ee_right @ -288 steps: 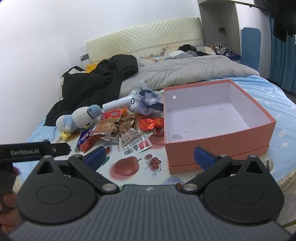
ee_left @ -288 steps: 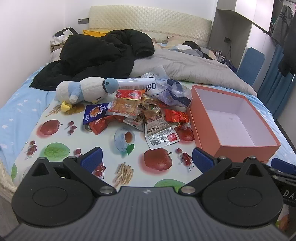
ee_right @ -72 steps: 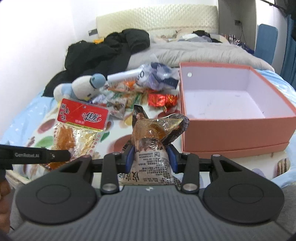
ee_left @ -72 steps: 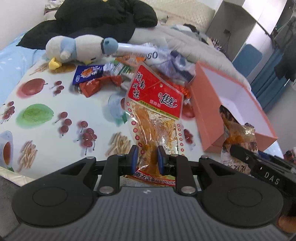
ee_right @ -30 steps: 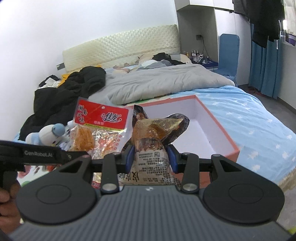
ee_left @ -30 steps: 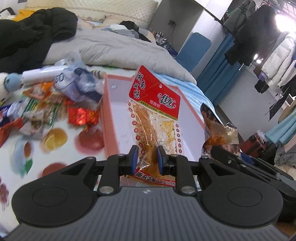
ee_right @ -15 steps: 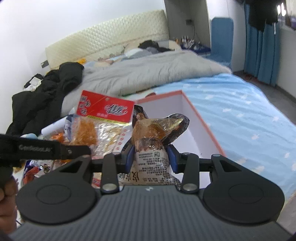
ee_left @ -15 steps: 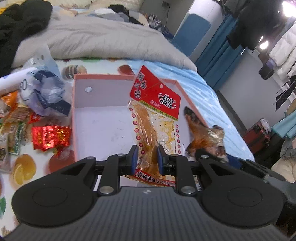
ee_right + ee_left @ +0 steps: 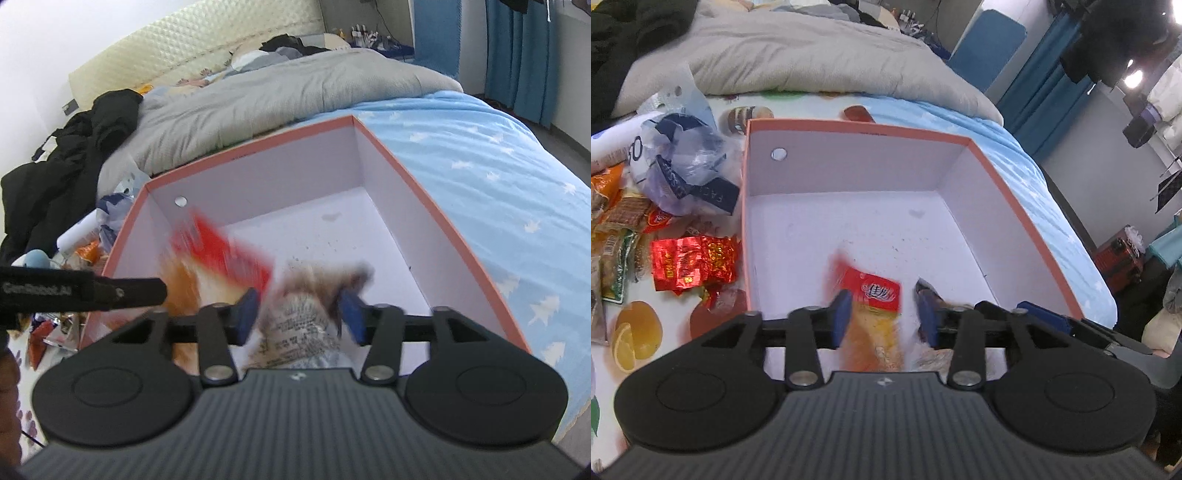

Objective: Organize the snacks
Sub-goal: 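Open both grippers to drop the packets into the pink box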

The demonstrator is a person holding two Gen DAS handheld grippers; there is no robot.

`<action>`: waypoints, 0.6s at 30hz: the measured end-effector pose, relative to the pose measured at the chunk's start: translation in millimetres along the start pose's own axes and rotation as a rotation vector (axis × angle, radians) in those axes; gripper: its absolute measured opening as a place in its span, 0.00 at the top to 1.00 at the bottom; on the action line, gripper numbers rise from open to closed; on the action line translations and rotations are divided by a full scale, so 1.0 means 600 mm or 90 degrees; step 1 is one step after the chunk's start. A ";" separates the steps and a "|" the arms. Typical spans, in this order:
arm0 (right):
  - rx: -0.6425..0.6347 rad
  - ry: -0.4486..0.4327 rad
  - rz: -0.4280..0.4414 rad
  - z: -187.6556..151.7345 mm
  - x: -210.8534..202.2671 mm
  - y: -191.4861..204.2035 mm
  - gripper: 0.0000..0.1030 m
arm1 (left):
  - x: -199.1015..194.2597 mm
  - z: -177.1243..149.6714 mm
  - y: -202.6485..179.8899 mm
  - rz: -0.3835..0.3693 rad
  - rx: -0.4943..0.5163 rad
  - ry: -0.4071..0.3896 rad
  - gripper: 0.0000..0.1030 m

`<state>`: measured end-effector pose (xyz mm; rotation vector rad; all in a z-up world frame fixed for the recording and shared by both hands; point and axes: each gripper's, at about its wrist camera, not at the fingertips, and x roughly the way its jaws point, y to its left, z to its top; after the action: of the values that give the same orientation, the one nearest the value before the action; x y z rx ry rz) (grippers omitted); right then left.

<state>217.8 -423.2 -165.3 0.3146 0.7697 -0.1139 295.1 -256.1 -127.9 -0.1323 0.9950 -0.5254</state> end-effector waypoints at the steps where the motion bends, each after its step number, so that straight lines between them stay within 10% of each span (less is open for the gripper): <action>1: -0.003 -0.001 0.000 -0.001 -0.002 0.001 0.40 | -0.008 -0.001 -0.001 -0.002 0.002 -0.005 0.53; 18: -0.005 -0.092 0.004 -0.047 -0.201 0.050 0.40 | -0.253 -0.112 -0.031 0.008 0.052 -0.093 0.53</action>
<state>119.5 -387.1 -92.9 0.2985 0.6255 -0.1270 167.3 -190.9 -42.7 -0.0902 0.8306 -0.5357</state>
